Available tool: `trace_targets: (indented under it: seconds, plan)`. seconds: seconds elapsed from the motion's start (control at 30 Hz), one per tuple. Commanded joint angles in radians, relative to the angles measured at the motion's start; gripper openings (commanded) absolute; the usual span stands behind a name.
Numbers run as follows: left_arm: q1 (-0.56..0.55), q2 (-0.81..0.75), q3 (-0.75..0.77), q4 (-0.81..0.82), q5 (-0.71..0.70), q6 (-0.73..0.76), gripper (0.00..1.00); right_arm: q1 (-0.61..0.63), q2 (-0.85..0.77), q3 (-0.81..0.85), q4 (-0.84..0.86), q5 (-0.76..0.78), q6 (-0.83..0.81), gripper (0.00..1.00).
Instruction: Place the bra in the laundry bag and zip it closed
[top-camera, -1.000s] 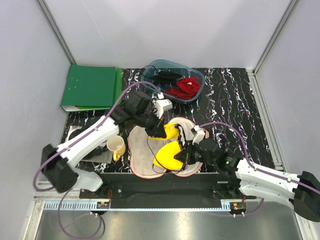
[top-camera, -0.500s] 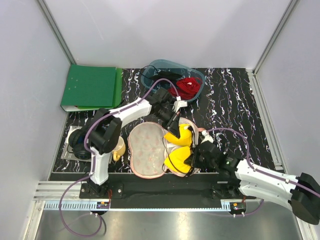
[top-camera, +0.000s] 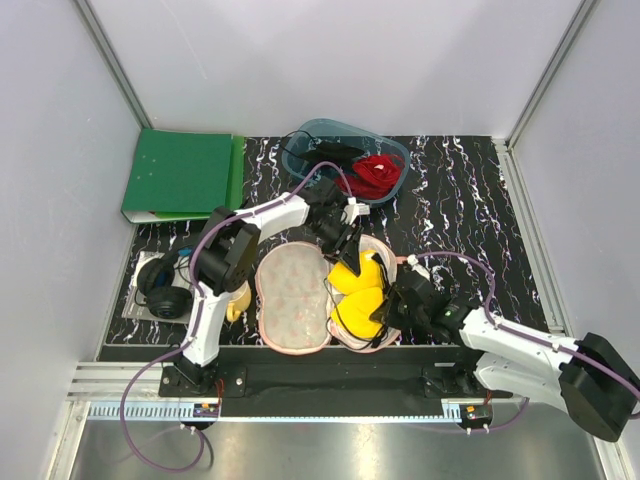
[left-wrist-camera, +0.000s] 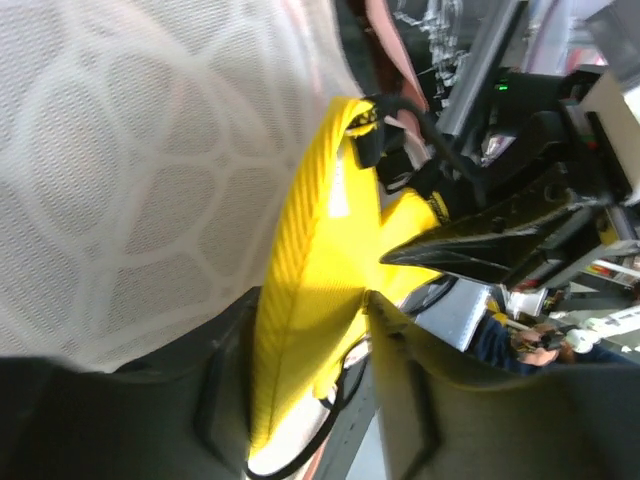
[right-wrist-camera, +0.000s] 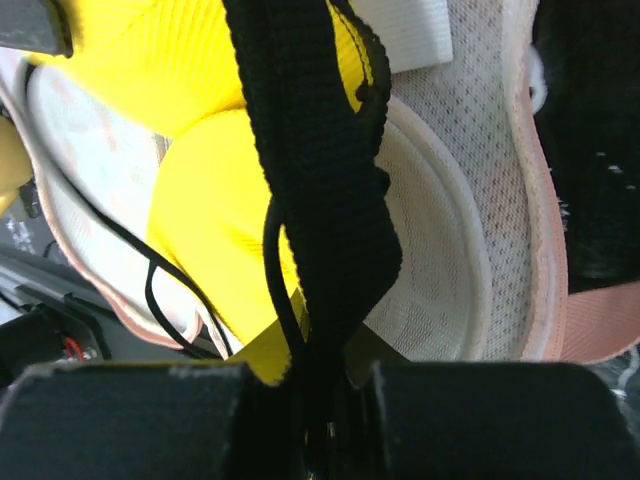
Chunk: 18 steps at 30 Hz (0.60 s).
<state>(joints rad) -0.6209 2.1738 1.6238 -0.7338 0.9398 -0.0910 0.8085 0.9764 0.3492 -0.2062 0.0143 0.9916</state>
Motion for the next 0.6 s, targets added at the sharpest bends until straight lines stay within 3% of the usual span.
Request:
trace_targets:
  seconds: [0.0,0.1,0.13,0.2,0.37,0.4,0.5,0.57]
  plan:
    - [0.003,-0.035,0.05,-0.026,-0.117,-0.009,0.63,-0.008,0.024,-0.015,0.105,-0.065,0.091,0.16]
    - [0.003,-0.086,0.059,-0.045,-0.245,-0.016,0.7,-0.008,0.018,-0.012,0.114,-0.082,0.099,0.37]
    - [0.003,-0.119,0.068,-0.061,-0.277,-0.013,0.91,-0.006,0.009,-0.003,0.076,-0.082,0.09,0.44]
    - [-0.005,-0.155,0.11,-0.122,-0.395,-0.003,0.99,-0.008,-0.018,0.03,0.016,-0.08,0.064,0.64]
    - [-0.02,-0.346,0.064,-0.168,-0.73,-0.015,0.99,-0.009,-0.089,0.134,-0.231,-0.004,0.013,0.88]
    - [-0.022,-0.386,0.026,-0.156,-0.754,-0.035,0.99,-0.009,-0.103,0.148,-0.266,0.019,0.01,0.98]
    - [-0.023,-0.592,-0.187,-0.06,-0.753,-0.097,0.92,-0.009,-0.163,0.189,-0.381,0.088,0.015,1.0]
    - [-0.025,-0.758,-0.384,0.056,-0.627,-0.134,0.84,-0.009,-0.195,0.206,-0.426,0.111,0.018,1.0]
